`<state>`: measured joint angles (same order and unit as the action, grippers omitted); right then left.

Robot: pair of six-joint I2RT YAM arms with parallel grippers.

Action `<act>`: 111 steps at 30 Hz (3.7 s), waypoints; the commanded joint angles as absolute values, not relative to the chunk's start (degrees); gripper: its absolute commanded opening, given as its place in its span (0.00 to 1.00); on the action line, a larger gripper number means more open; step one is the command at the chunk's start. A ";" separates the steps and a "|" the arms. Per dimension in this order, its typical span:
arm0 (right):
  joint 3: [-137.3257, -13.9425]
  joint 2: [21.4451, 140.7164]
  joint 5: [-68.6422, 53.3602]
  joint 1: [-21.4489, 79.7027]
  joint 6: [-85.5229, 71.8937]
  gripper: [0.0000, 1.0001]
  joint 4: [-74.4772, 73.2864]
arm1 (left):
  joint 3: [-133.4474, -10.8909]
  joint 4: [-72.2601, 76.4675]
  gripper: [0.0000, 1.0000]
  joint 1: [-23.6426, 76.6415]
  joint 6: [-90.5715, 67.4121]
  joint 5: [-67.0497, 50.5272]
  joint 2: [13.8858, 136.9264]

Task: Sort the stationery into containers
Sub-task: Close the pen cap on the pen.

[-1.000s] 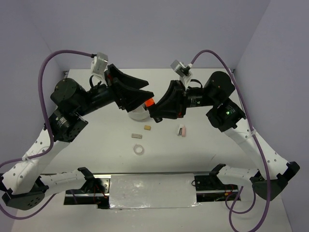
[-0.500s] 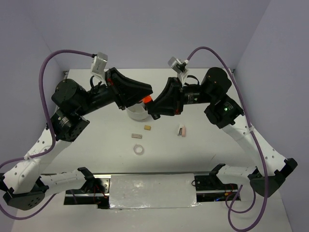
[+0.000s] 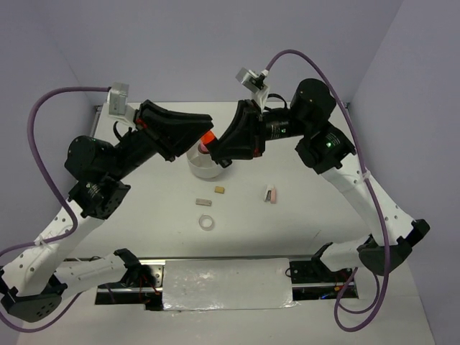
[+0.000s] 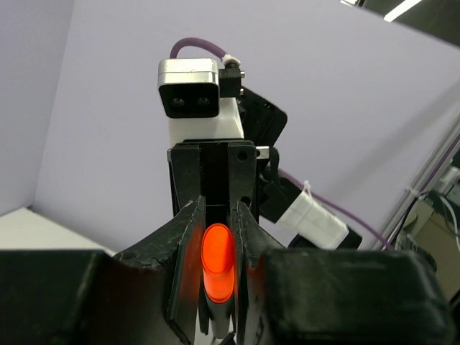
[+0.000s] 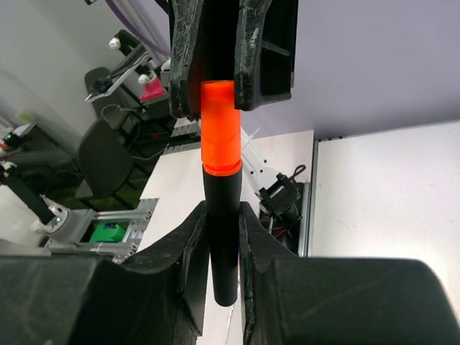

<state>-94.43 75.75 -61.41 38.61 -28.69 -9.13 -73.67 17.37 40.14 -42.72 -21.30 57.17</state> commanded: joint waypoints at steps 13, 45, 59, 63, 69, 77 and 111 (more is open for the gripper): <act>-125.05 90.35 -57.48 37.71 -27.16 0.00 -7.55 | -66.01 6.77 0.00 50.01 -43.07 -27.95 57.57; -124.89 89.12 -52.12 39.37 -22.24 0.00 -11.86 | -69.61 6.77 0.00 57.04 -41.13 -21.54 68.20; -125.51 88.59 -46.58 39.90 -17.41 0.00 -17.66 | -69.52 3.25 0.00 62.57 -41.84 -12.92 72.16; -125.51 88.15 -45.44 39.82 -17.14 0.00 -17.93 | -68.03 3.69 0.00 63.54 -42.45 -11.61 72.42; -125.34 88.51 -44.47 39.82 -16.96 0.00 -17.41 | -66.89 4.48 0.00 65.48 -42.54 -11.25 72.70; -106.11 81.67 -49.48 40.08 -18.19 0.00 -8.63 | -75.49 -7.19 0.37 64.43 -33.85 -5.10 69.79; -89.65 73.56 -59.24 38.76 -26.98 0.00 4.40 | -71.72 -5.63 0.86 54.14 -34.54 -6.24 52.56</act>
